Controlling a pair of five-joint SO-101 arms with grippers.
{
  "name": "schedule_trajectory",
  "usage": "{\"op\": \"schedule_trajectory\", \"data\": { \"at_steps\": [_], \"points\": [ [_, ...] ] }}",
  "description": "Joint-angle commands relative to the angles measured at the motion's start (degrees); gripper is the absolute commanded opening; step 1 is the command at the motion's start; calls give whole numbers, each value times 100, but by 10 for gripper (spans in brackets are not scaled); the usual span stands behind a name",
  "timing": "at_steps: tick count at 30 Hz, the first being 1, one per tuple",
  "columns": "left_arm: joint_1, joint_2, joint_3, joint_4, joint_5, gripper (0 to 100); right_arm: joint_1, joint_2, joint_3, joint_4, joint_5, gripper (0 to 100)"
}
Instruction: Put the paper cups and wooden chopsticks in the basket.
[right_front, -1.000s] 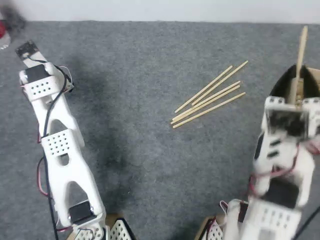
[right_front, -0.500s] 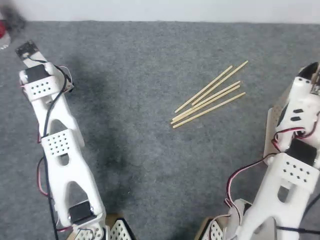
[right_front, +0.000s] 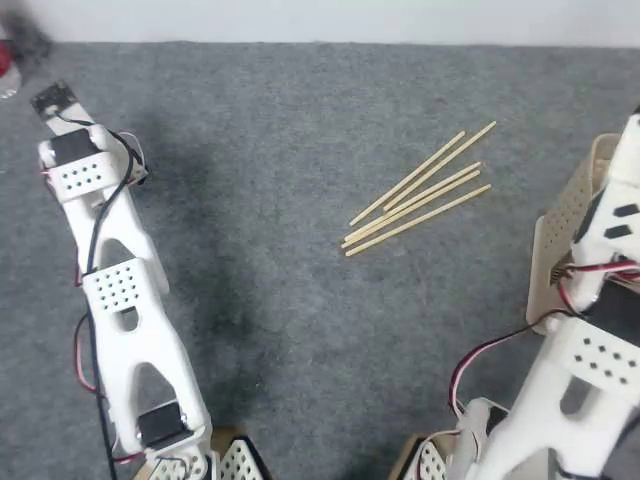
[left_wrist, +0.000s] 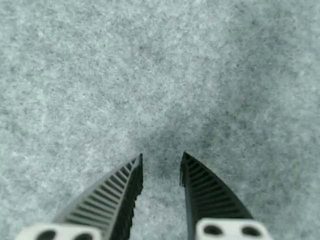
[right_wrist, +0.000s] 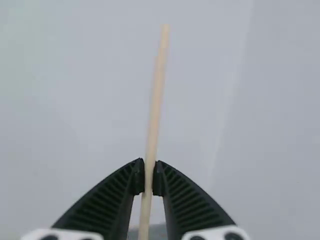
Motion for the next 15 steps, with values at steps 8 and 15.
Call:
{"op": "schedule_trajectory", "data": {
  "at_steps": [8, 15],
  "points": [
    [44, -114, -171, 114, 9, 119, 620, 1130, 44, -1508, -70, 7],
    [44, -114, -180, 105, 9, 119, 576, 1174, 1204, -2343, -79, 7]
  ]
}}
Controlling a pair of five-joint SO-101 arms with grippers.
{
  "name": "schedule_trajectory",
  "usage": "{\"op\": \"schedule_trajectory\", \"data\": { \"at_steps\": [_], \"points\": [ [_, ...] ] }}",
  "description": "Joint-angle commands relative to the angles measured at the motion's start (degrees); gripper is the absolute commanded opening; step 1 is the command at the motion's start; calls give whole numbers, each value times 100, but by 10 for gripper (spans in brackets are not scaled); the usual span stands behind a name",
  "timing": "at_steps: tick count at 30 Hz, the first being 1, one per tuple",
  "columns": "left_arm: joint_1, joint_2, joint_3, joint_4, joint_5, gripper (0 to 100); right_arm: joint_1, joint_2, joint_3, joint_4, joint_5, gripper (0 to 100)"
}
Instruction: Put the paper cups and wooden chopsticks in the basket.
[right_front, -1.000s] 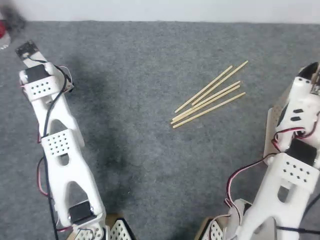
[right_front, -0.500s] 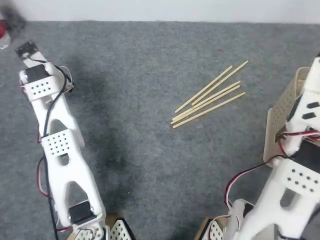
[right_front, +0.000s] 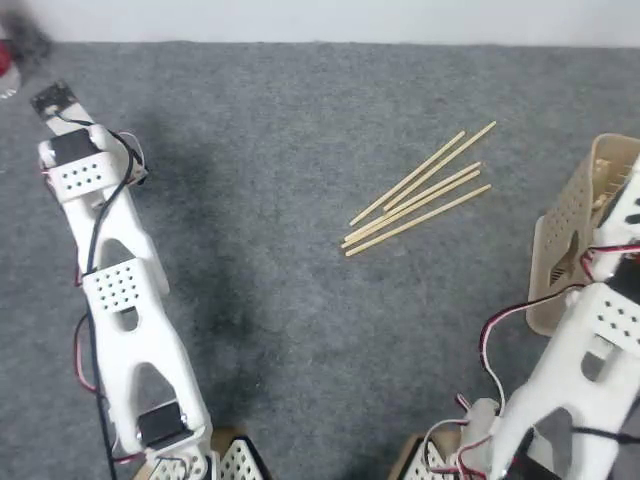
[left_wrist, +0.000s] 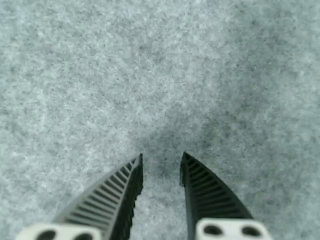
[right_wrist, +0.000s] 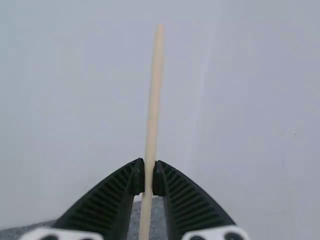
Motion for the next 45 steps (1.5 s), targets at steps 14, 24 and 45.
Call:
{"op": "schedule_trajectory", "data": {
  "at_steps": [14, 24, 45],
  "points": [
    [53, -114, -180, 105, 9, 119, -119, -804, 1011, 435, -26, 240],
    [53, -114, -189, 123, 9, 119, -1657, -2765, 870, 2765, 308, 203],
    [44, -114, -171, 123, 9, 119, -4488, 1209, -1802, 6193, 818, 203]
  ]
}}
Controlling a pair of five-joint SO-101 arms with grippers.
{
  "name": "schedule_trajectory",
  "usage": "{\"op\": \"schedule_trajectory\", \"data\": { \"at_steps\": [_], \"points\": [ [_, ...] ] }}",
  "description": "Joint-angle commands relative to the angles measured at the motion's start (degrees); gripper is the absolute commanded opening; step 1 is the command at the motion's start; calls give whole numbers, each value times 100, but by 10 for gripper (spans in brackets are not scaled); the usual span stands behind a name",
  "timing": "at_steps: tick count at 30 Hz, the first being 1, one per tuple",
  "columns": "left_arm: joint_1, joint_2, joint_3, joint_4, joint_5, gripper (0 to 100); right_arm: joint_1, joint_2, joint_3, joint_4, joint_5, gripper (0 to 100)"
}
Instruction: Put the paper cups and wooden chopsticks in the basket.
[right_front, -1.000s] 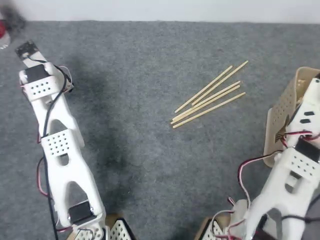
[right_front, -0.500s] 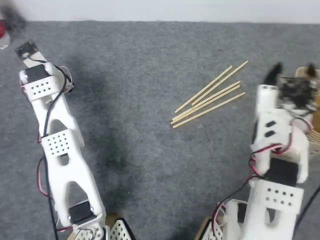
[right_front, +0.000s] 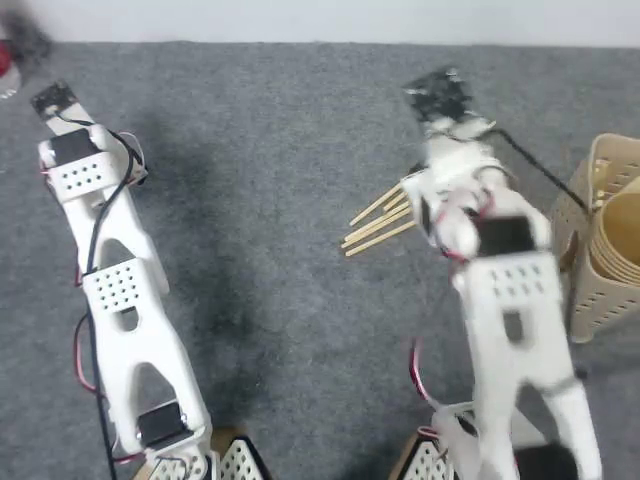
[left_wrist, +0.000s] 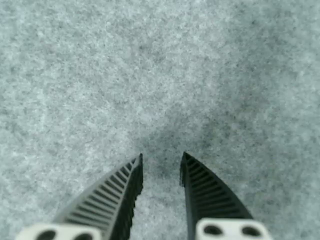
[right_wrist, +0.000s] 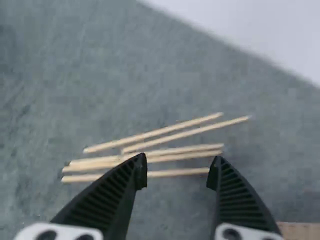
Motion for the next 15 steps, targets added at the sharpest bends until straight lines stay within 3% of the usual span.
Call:
{"op": "schedule_trajectory", "data": {
  "at_steps": [1, 9, 15],
  "points": [
    [44, -114, -171, 123, 9, 119, -233, 708, -308, -22, 9, 203],
    [44, -114, -189, 123, 0, 119, -787, 1648, -308, -57, 9, 202],
    [44, -114, -189, 123, 0, 119, -822, 1666, 0, -268, 0, 202]
  ]
}}
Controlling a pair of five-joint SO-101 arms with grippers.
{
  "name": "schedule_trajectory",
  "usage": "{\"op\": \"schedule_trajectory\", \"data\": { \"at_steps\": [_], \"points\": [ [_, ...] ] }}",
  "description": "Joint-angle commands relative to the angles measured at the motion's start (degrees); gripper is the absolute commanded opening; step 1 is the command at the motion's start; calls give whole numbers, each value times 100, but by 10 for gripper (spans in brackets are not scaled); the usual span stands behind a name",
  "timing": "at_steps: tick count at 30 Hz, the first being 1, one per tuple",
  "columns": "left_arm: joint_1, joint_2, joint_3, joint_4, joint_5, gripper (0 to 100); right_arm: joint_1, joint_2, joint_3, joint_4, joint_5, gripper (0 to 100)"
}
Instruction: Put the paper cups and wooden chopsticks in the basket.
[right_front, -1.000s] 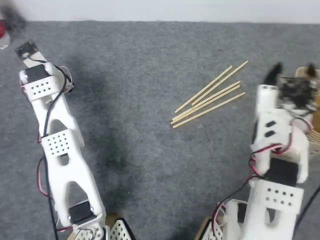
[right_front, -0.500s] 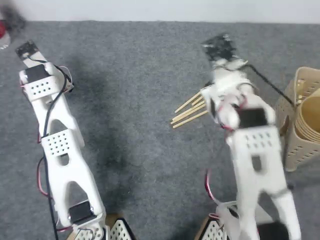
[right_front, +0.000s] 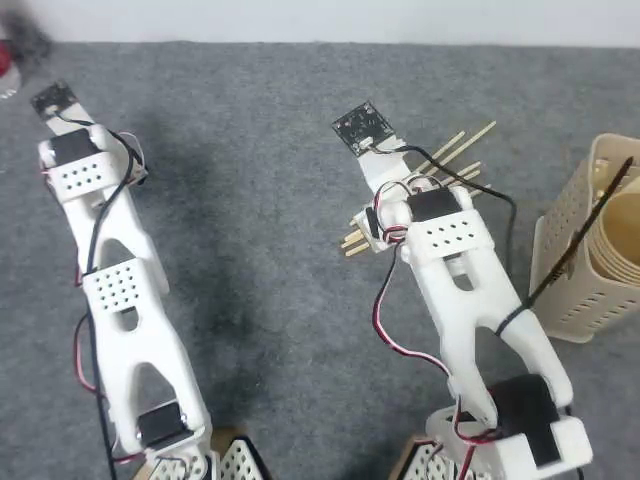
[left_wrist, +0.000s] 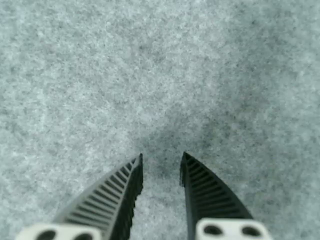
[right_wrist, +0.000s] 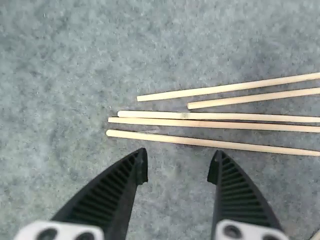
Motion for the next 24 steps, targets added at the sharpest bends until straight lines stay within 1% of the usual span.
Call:
{"op": "schedule_trajectory", "data": {
  "at_steps": [1, 5, 8, 24],
  "points": [
    [44, -114, -189, 123, 0, 119, -31, -92, 202, -418, -9, 202],
    [44, -114, -189, 123, 0, 119, -145, -101, 1073, -1270, -9, 202],
    [44, -114, -189, 123, 0, 119, -224, -101, 1354, -1648, 0, 202],
    [44, -114, -189, 97, 9, 119, -242, -40, 1389, -1727, 9, 202]
  ]
}}
